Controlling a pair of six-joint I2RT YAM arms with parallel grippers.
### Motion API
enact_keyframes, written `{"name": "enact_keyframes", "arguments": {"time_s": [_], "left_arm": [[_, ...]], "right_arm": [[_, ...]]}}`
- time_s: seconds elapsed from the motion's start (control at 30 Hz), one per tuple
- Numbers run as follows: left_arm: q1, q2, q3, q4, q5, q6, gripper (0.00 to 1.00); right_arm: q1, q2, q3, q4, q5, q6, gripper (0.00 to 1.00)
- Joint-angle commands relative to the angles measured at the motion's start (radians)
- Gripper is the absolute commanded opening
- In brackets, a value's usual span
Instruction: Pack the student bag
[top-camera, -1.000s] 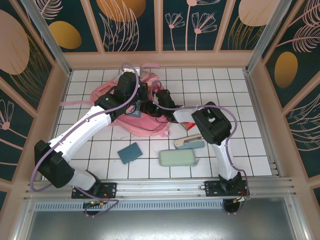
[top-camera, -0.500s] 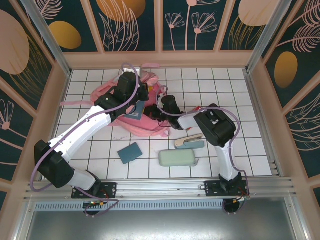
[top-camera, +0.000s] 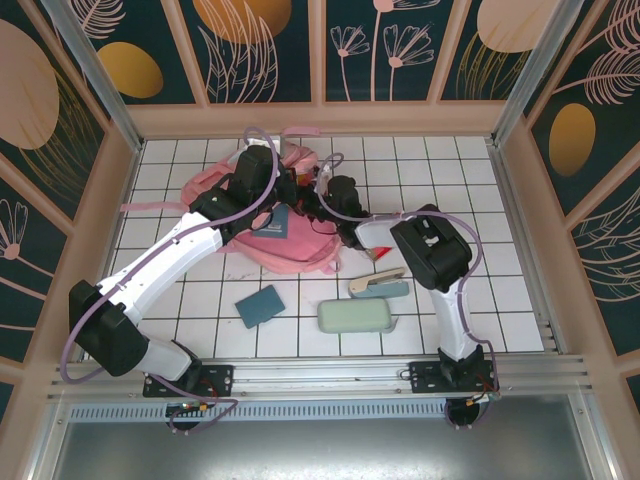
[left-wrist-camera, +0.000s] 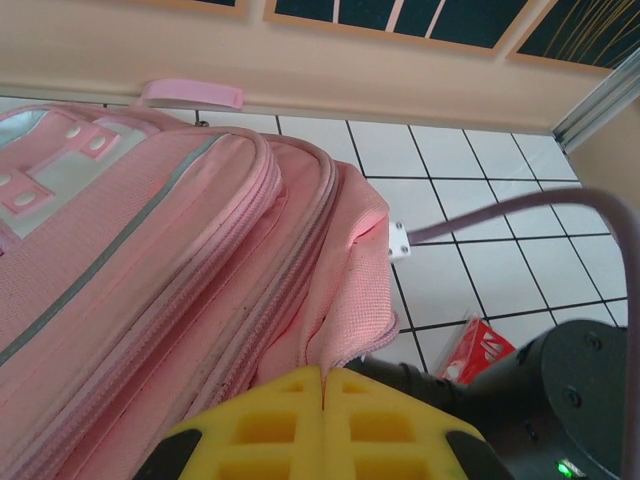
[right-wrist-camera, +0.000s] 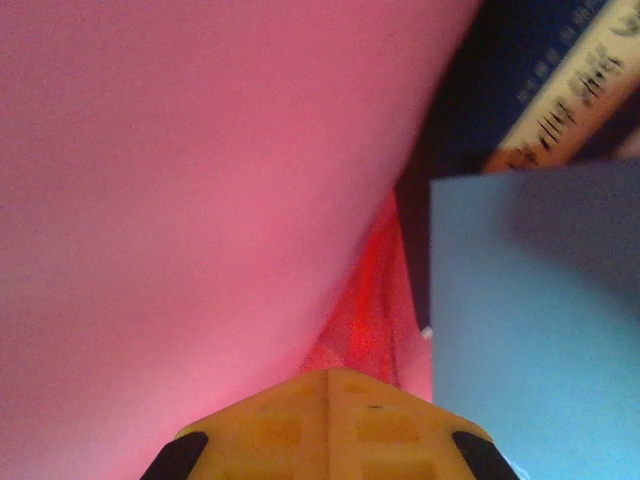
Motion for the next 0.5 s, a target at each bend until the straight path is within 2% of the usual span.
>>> {"name": "enact_keyframes", "arguments": {"time_s": [0.0,0.13,0.27,0.47], "left_arm": [[-0.007,-0.048,0.012,0.107,0.019,-0.005,0.0],[-0.008,-0.056,0.007,0.104,0.013,0.004,0.0],[-0.008,-0.057,-0.002,0.109,0.011,0.006,0.0],[-0.007,-0.05,-0.002,0.118,0.022,0.002,0.0]], "right_arm": [[0.003,0.041,0.054,-0.021,0.021,-0.008,0.02],[0.002,0.008,0.017,-0.119,0.062,-0.102,0.33],[-0.001,-0.016,-0.02,-0.228,0.094,-0.203,0.5],[-0.001,0.022,-0.008,-0.31,0.086,-0.292,0.57]]}}
